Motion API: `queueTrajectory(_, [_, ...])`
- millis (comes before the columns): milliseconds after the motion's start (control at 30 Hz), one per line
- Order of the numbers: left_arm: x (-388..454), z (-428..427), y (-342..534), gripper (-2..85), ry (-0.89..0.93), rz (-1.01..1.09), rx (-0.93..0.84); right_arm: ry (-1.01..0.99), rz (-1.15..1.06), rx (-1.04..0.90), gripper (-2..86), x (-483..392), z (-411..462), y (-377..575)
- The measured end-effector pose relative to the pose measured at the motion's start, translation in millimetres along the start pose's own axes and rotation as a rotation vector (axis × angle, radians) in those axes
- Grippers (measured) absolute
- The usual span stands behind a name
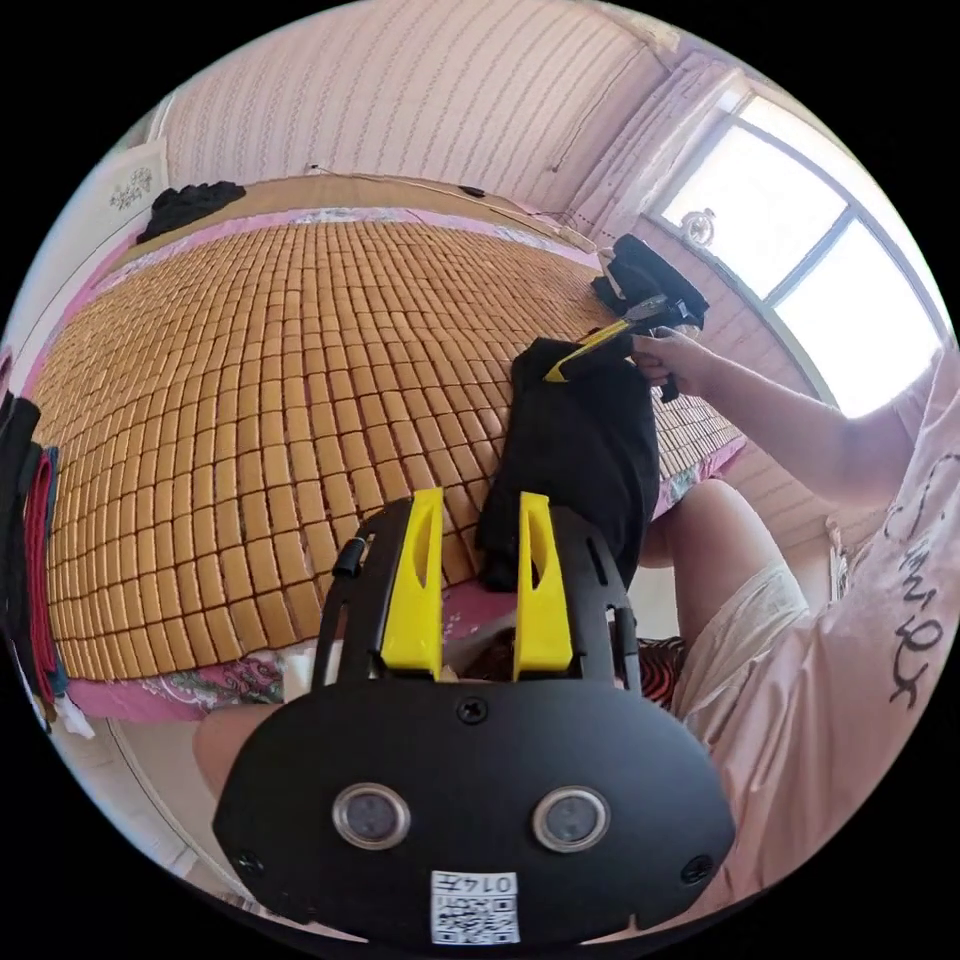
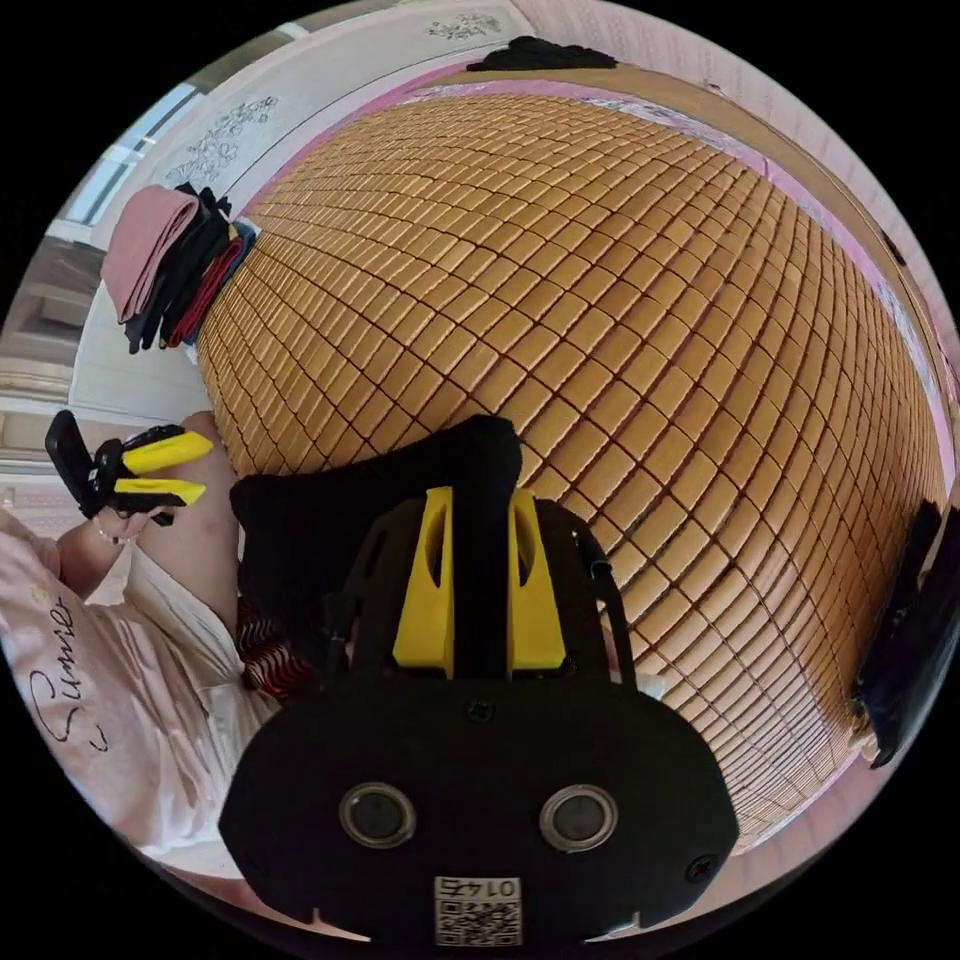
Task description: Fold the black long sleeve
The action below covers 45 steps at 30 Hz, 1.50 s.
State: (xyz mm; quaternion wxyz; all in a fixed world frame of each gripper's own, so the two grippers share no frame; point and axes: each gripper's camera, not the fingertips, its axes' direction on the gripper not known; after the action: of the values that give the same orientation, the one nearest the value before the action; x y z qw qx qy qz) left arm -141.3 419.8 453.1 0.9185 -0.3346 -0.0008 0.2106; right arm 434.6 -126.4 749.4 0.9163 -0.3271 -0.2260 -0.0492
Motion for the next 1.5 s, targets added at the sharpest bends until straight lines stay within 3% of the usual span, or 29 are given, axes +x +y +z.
queueTrajectory(167, [8,17,-23,18.9,0.145,0.121,0.005,-0.045,-0.121,0.185,5.6,-22,-46,23])
queueTrajectory(333, [14,40,-23,19.7,0.130,0.197,-0.113,-0.111,-0.167,0.397,5.2,-42,-100,66])
queueTrajectory(433, [10,38,-15,14.3,0.186,0.192,-0.122,-0.125,-0.197,0.430,5.0,-61,-120,83])
queueTrajectory(533, [5,32,-10,7.1,0.366,0.167,-0.186,-0.111,-0.202,0.446,4.9,-79,-132,95])
queueTrajectory(800, [22,-79,11,5.7,0.156,0.269,-0.064,-0.162,-0.152,0.576,4.8,-106,-175,100])
queueTrajectory(967, [11,-186,33,5.6,-0.051,0.246,0.051,-0.190,-0.316,0.659,4.8,-153,-212,43])
queueTrajectory(1167, [-18,-255,63,5.6,-0.245,0.128,0.145,-0.222,-0.476,0.678,4.7,-216,-239,-49])
queueTrajectory(1500, [-115,-227,64,5.6,-0.053,-0.185,0.271,-0.064,-0.646,0.367,4.4,-278,-240,-248])
